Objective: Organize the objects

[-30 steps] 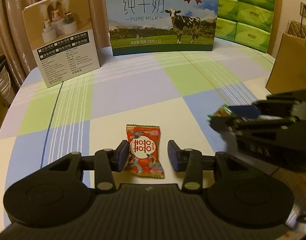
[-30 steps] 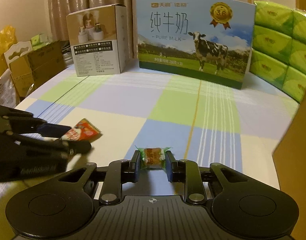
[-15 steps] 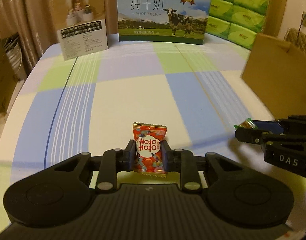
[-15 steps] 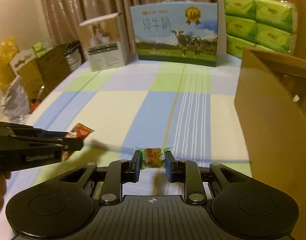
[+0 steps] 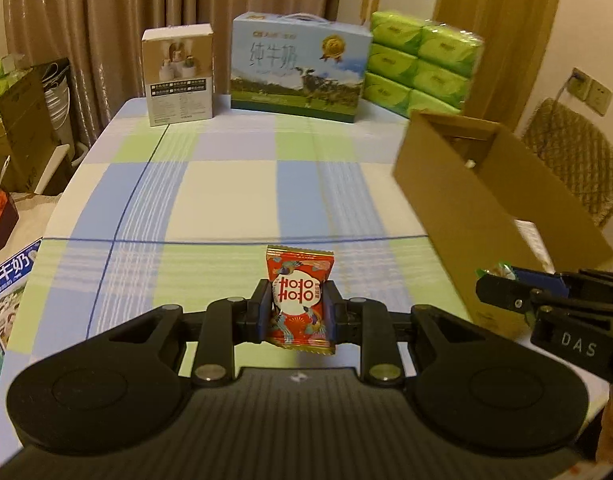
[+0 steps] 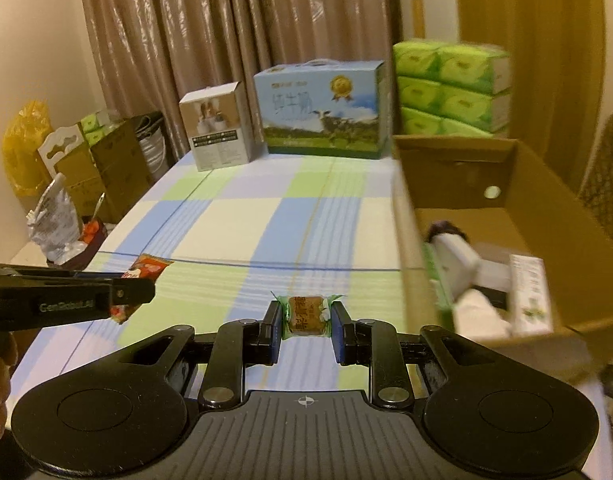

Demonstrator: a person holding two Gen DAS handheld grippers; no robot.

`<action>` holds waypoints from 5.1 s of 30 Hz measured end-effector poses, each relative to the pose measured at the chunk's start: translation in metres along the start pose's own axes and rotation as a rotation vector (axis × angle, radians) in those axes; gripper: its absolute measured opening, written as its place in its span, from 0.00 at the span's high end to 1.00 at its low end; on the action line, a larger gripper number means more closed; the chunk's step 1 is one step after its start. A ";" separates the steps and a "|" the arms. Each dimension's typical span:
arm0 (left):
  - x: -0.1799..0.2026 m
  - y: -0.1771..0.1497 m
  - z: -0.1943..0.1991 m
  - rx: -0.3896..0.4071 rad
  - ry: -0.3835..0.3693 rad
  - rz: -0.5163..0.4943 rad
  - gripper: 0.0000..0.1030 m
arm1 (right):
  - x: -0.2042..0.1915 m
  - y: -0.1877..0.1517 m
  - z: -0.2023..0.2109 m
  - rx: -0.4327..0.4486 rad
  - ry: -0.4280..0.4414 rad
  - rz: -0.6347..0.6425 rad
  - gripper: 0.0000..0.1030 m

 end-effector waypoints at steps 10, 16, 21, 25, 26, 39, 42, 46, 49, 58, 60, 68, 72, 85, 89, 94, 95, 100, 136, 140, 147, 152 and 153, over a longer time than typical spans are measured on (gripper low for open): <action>0.062 -0.026 0.050 0.011 -0.035 0.021 0.79 | 0.049 -0.016 0.061 0.029 -0.059 -0.045 0.79; 0.094 -0.033 0.061 0.012 -0.063 0.013 0.79 | 0.081 -0.018 0.083 0.041 -0.099 -0.081 0.79; 0.124 -0.037 0.063 0.010 -0.102 -0.002 0.79 | 0.107 -0.021 0.096 0.044 -0.138 -0.107 0.79; 0.150 -0.040 0.059 0.001 -0.135 -0.028 0.79 | 0.129 -0.023 0.103 0.046 -0.168 -0.127 0.79; 0.156 -0.041 0.058 -0.004 -0.146 -0.033 0.79 | 0.134 -0.024 0.105 0.046 -0.172 -0.132 0.79; 0.195 -0.043 0.043 -0.030 -0.187 -0.079 0.79 | 0.165 -0.029 0.110 0.043 -0.195 -0.169 0.79; 0.197 -0.042 0.041 -0.032 -0.188 -0.082 0.79 | 0.168 -0.028 0.109 0.042 -0.195 -0.176 0.79; 0.202 -0.042 0.039 -0.036 -0.191 -0.086 0.79 | 0.171 -0.029 0.107 0.037 -0.196 -0.183 0.79; 0.207 -0.041 0.037 -0.038 -0.192 -0.090 0.79 | 0.173 -0.030 0.106 0.035 -0.196 -0.186 0.79; 0.217 -0.036 0.032 -0.039 -0.203 -0.101 0.79 | 0.179 -0.031 0.103 0.030 -0.197 -0.194 0.79; 0.219 -0.034 0.031 -0.038 -0.206 -0.105 0.79 | 0.181 -0.031 0.103 0.031 -0.197 -0.195 0.79; 0.227 -0.025 0.023 -0.042 -0.216 -0.111 0.79 | 0.189 -0.017 0.099 0.048 -0.193 -0.186 0.79; 0.230 -0.014 0.015 -0.035 -0.213 -0.111 0.79 | 0.197 0.003 0.092 0.062 -0.184 -0.183 0.79; 0.243 0.032 -0.029 -0.032 -0.203 -0.116 0.79 | 0.213 0.052 0.056 0.074 -0.160 -0.166 0.79; 0.246 0.038 -0.040 -0.041 -0.210 -0.121 0.79 | 0.215 0.059 0.046 0.069 -0.152 -0.161 0.79; 0.246 0.042 -0.050 -0.051 -0.214 -0.122 0.79 | 0.217 0.064 0.034 0.059 -0.144 -0.160 0.79; 0.246 0.042 -0.053 -0.053 -0.215 -0.123 0.79 | 0.218 0.064 0.032 0.057 -0.144 -0.160 0.79; 0.246 0.046 -0.064 -0.063 -0.217 -0.126 0.79 | 0.220 0.068 0.022 0.051 -0.143 -0.163 0.79; 0.198 0.050 -0.081 -0.060 -0.167 -0.044 0.68 | 0.208 0.075 -0.008 0.014 -0.031 -0.202 0.78; 0.189 0.048 -0.075 -0.053 -0.157 -0.027 0.64 | 0.212 0.080 -0.007 0.037 0.003 -0.282 0.30; 0.181 0.038 -0.061 -0.049 -0.154 -0.009 0.47 | 0.217 0.072 0.012 0.044 -0.001 -0.306 0.29; 0.178 0.026 -0.044 -0.030 -0.147 -0.008 0.19 | 0.221 0.057 0.035 0.040 -0.026 -0.327 0.23; 0.178 0.024 -0.041 -0.028 -0.143 -0.008 0.18 | 0.220 0.054 0.039 0.037 -0.032 -0.322 0.20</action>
Point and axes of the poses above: each gripper's, at about its wrist camera, not at the fingertips, and z roughly against the way its jaws point, x to its right, y to its top, the point moved 8 cm from there along -z, roughly the way its jaws point, and after that the axes turned 8 degrees about -y, right-handed, at the moved point
